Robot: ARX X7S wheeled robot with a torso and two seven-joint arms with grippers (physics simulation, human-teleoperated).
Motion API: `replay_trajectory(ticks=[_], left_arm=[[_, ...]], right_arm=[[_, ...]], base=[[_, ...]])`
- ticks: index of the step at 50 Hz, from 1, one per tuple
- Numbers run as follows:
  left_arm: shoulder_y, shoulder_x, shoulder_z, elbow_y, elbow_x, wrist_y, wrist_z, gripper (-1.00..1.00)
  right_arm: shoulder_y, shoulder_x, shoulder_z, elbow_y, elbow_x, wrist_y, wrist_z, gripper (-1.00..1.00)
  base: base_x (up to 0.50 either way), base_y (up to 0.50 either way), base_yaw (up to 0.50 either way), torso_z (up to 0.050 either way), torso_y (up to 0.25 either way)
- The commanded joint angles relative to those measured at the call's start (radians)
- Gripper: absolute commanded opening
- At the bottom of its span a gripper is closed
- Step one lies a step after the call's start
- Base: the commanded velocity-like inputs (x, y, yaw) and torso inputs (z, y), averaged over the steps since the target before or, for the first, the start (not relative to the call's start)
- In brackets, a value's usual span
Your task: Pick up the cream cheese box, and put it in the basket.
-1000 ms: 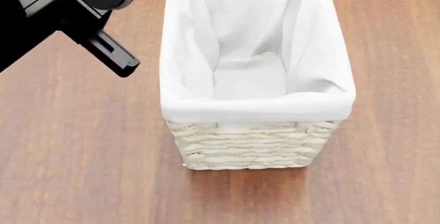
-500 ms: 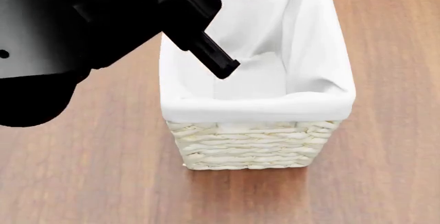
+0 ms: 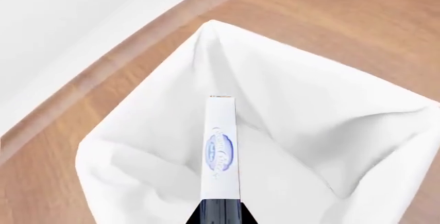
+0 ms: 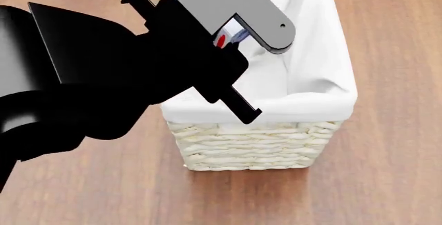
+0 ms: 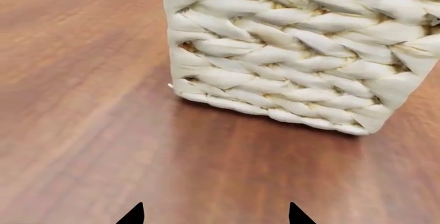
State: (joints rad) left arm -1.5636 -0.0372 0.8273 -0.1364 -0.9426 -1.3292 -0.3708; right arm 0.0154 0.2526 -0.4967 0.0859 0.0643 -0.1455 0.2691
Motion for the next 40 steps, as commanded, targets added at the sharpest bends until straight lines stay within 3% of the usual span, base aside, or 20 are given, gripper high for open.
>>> replay_trajectory(ticks=[1,14,15,33,40], left_arm=[[0.018,0.002,0.078,-0.080,0.049,0.080,0.035,-1.00],[0.001,-0.014,0.082,-0.095,0.062,0.136,0.016,-1.00],[0.003,-0.010,0.079,-0.114,0.067,0.143,0.009,1.00],[-0.015,-0.044,0.026,-0.074,0.007,0.131,-0.014,1.00],[-0.058,-0.092,-0.101,0.099,-0.131,-0.010,-0.136,1.00]], right_arm=[[-0.009,-0.007,-0.027,0.025,-0.001,-0.005,0.002,1.00],[-0.007,-0.016,-0.060,0.055,-0.031,-0.020,0.008,1.00],[-0.001,-0.019,-0.063,0.071,-0.032,-0.026,0.006,1.00],[0.012,-0.021,-0.068,0.092,-0.023,-0.023,0.008,1.00],[0.015,-0.020,-0.066,0.093,-0.015,-0.022,0.010,1.00]], base=[[0.00,0.00,0.00,0.000,0.000],[0.00,0.00,0.00,0.000,0.000],[0.00,0.00,0.00,0.000,0.000],[0.00,0.00,0.00,-0.001,0.000],[0.00,0.00,0.00,-0.001,-0.003]])
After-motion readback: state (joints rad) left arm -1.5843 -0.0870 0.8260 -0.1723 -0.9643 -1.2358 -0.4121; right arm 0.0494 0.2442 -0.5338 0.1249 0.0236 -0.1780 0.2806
